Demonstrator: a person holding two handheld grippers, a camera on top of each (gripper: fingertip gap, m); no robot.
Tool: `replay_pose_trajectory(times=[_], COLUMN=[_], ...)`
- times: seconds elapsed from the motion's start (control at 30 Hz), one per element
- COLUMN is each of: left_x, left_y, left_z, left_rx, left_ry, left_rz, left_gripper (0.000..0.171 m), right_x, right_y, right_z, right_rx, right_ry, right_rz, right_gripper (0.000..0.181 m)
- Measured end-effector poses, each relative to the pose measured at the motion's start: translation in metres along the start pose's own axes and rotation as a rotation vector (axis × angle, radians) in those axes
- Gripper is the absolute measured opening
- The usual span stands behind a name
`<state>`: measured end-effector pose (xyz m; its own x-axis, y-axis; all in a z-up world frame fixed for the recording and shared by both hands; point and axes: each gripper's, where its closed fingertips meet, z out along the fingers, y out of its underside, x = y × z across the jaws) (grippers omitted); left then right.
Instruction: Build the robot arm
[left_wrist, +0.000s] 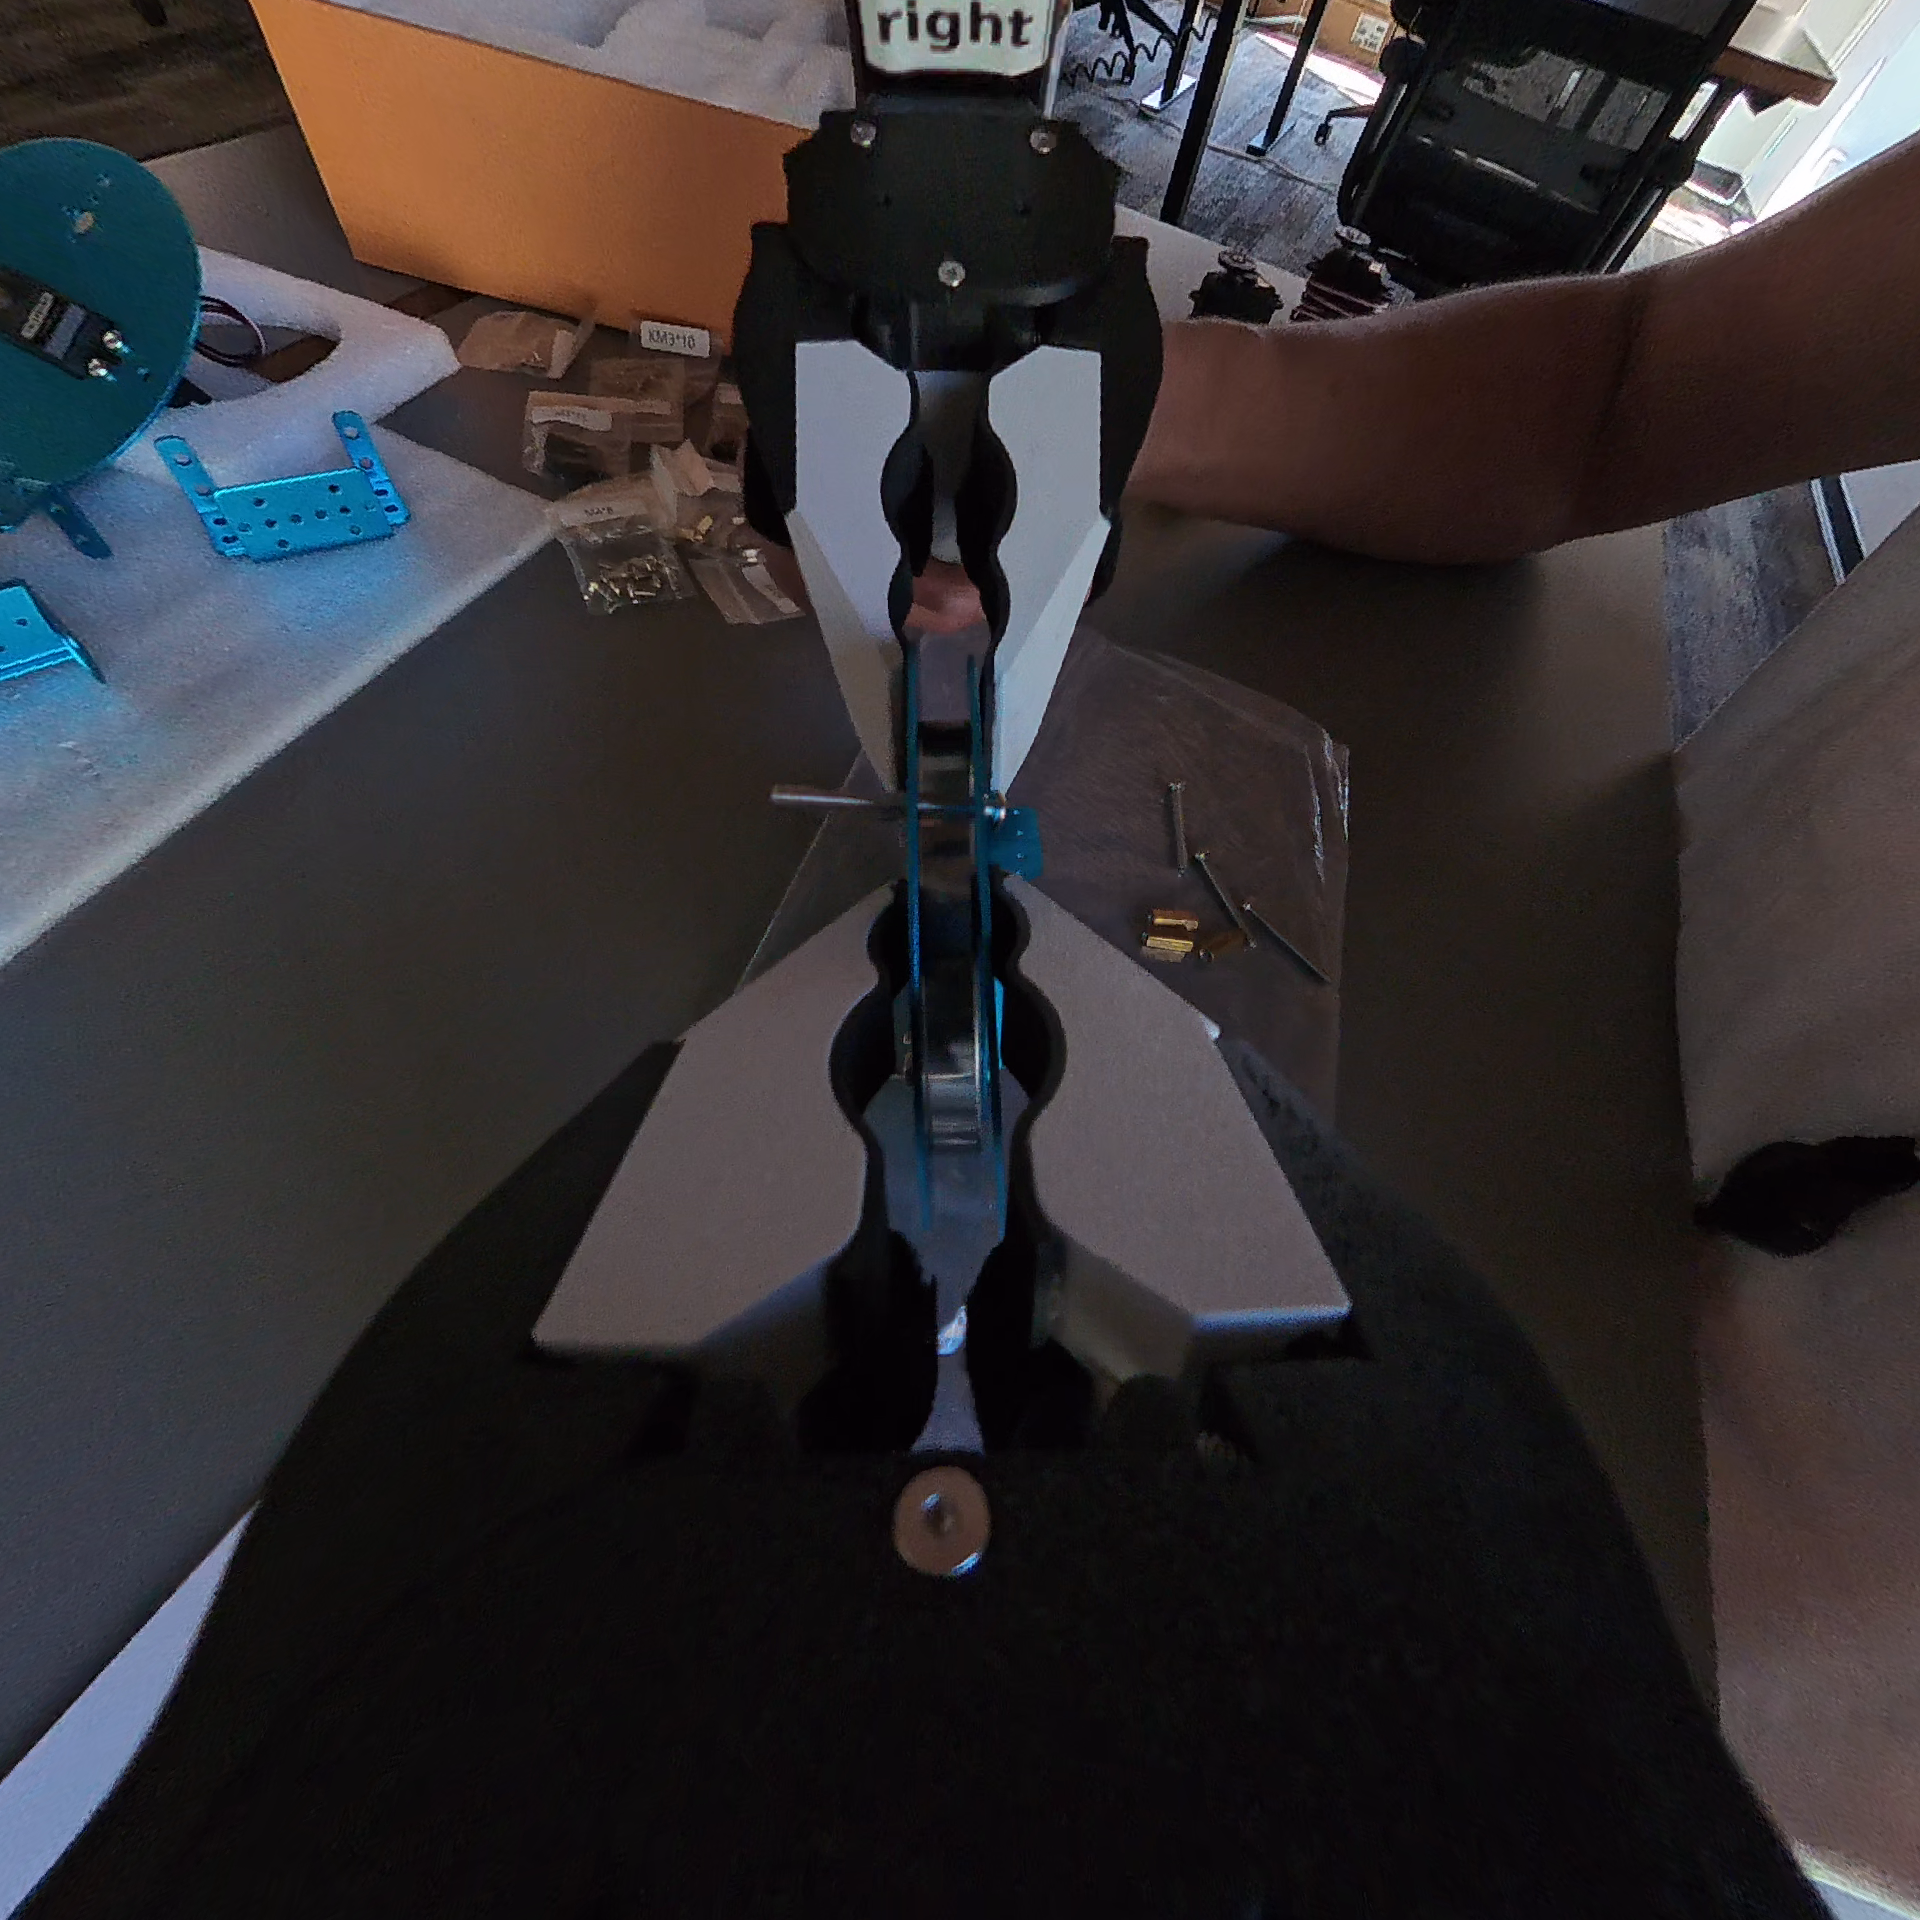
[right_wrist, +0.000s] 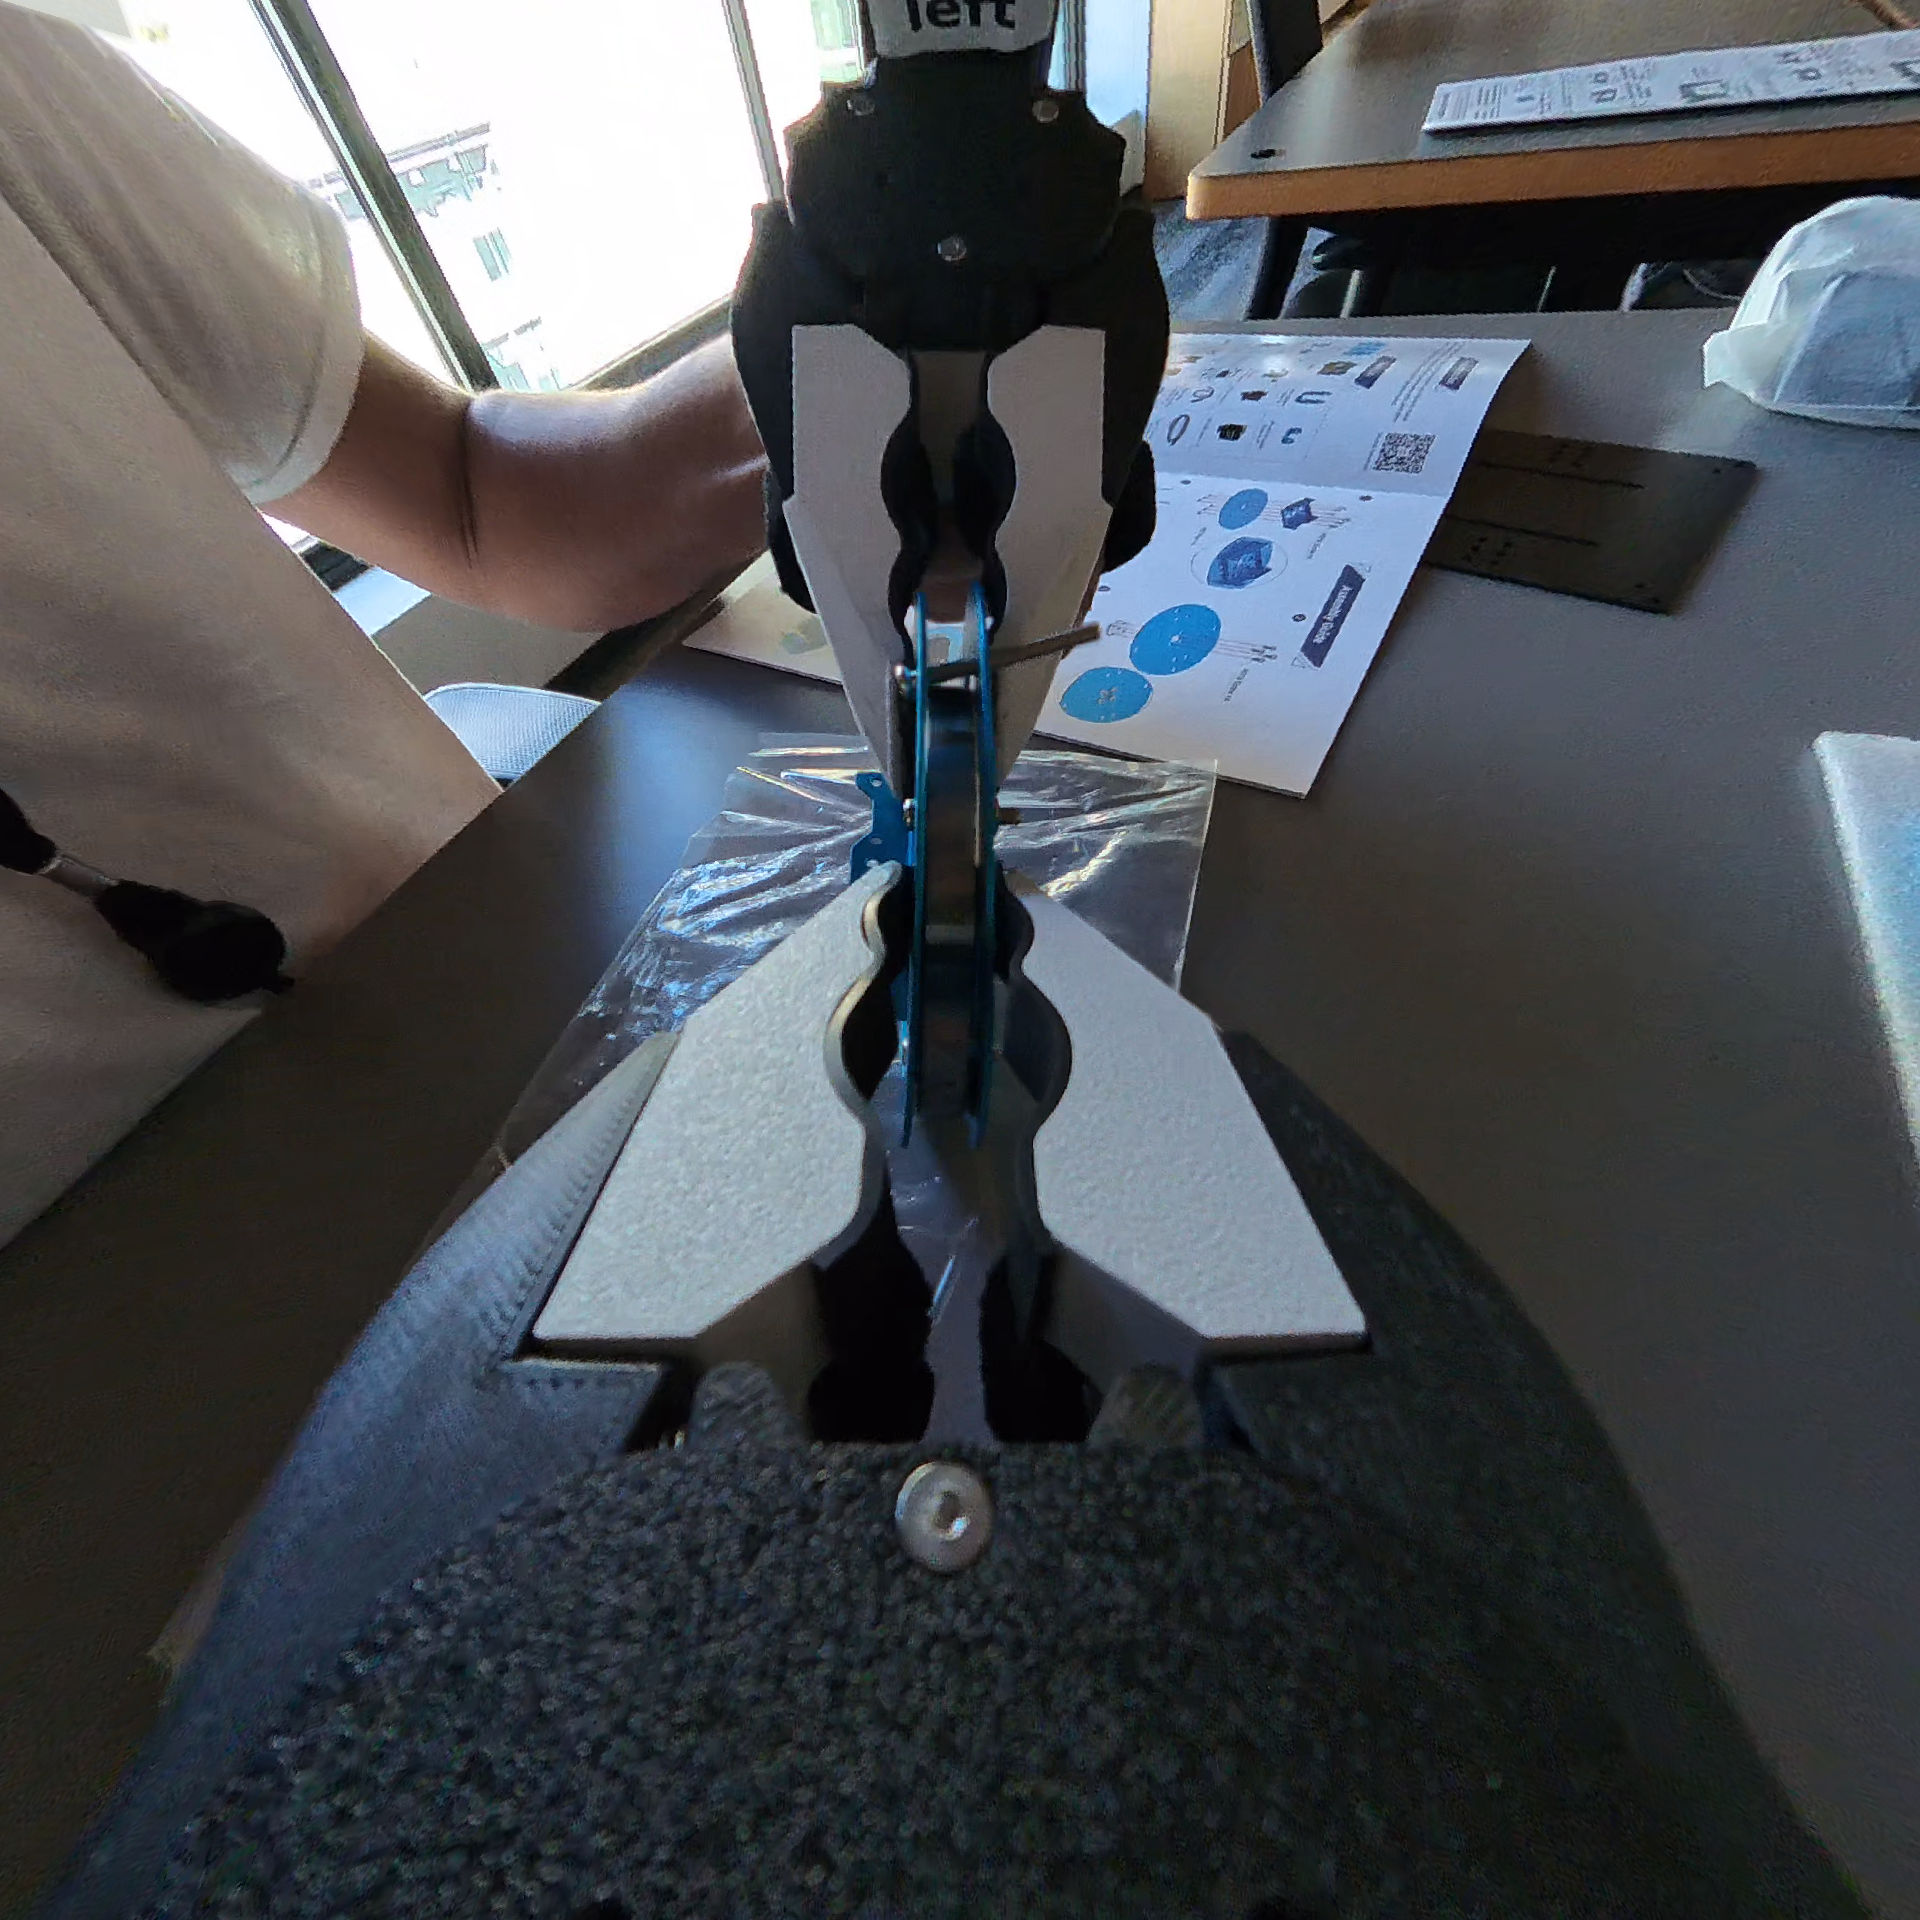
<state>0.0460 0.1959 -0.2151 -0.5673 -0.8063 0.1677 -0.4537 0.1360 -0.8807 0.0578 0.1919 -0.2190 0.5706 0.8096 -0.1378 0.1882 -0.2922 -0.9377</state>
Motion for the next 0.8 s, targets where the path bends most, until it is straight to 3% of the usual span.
replay_pose_trajectory(times=[0.27, 0.8], left_x=[0.002, 0.000], left_y=[0.003, 0.008], left_z=[-0.005, -0.012], left_rx=[0.086, 0.119], left_ry=[0.011, 0.033], left_rz=[0.006, 0.022], left_gripper=[0.013, 0.013], right_x=[0.000, 0.000], right_y=[0.001, 0.003], right_z=[-0.002, -0.010], right_rx=[0.044, 0.090], right_ry=[-0.015, -0.016], right_rz=[0.050, 0.070], right_gripper=[0.013, 0.011])
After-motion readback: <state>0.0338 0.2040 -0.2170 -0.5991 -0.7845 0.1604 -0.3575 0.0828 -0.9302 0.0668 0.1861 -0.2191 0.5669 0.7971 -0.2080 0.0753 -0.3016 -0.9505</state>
